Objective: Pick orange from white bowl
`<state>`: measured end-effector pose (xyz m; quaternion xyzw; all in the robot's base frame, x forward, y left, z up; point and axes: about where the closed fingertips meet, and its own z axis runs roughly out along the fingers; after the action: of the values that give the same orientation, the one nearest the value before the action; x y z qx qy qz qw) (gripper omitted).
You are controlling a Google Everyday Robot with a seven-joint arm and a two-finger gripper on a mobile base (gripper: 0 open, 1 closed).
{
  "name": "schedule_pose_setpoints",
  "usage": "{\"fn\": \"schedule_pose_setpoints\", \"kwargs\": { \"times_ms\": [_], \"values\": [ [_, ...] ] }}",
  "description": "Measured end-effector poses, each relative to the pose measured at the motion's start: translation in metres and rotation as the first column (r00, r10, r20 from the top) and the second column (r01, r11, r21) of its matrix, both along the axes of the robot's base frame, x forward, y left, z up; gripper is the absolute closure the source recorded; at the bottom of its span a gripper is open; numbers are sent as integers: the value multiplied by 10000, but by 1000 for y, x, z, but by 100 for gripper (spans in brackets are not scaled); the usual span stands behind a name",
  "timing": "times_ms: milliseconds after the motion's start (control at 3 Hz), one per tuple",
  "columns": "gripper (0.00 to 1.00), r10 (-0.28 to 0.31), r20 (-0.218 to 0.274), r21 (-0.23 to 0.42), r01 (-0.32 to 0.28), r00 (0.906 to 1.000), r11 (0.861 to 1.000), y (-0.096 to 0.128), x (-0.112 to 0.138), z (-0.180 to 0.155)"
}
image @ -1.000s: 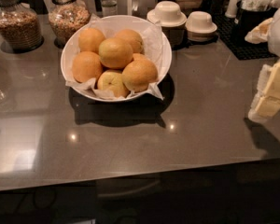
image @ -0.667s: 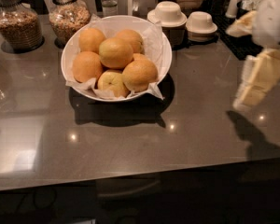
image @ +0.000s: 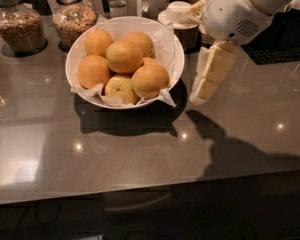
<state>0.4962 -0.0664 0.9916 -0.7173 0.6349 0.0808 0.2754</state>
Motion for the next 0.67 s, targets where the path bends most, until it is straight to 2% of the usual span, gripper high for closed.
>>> {"fn": "schedule_pose_setpoints", "kwargs": {
  "times_ms": [333,667],
  "values": [
    [0,-730,385,1090,684,9966,9917,26,22,-8],
    [0,-733,385,1093,687,9966,9916,26,22,-8]
  ]
}}
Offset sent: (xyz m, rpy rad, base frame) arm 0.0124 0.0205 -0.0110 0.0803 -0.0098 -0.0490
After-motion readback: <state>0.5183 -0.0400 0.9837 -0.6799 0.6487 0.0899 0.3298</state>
